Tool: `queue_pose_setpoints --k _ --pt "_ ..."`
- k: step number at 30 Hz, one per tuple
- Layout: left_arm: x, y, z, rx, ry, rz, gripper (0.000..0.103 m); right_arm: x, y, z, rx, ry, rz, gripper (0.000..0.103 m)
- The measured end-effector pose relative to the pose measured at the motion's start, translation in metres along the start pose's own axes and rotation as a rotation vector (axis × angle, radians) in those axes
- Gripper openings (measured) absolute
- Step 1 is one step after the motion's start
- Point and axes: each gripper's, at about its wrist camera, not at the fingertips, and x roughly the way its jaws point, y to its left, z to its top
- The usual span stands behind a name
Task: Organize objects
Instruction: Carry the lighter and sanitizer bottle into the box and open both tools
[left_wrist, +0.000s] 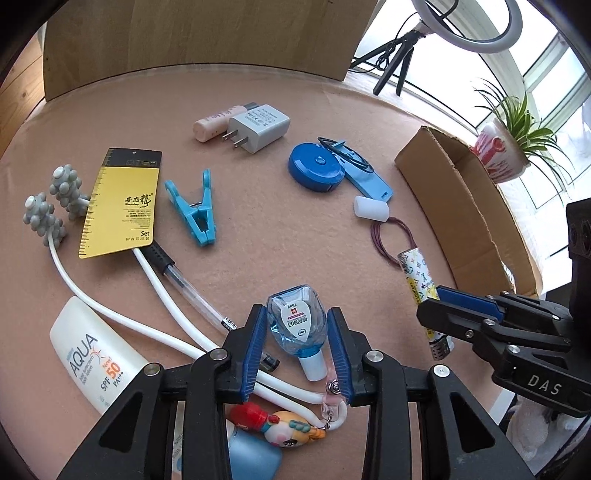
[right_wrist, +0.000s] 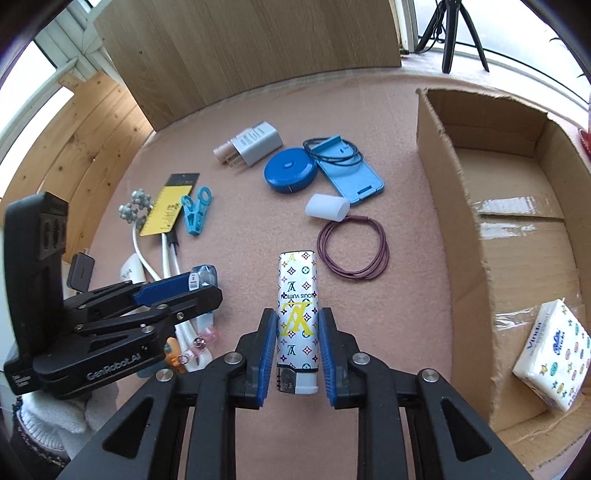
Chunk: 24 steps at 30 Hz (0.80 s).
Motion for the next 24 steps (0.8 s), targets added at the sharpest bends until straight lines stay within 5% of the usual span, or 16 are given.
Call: queue_pose_setpoints --k 24 --pt "-0.034 -0.112 0.067 0.137 -0.133 -0.119 0.034 -0.106 -0.117 -0.001 0.167 -0.203 -0.037 0.021"
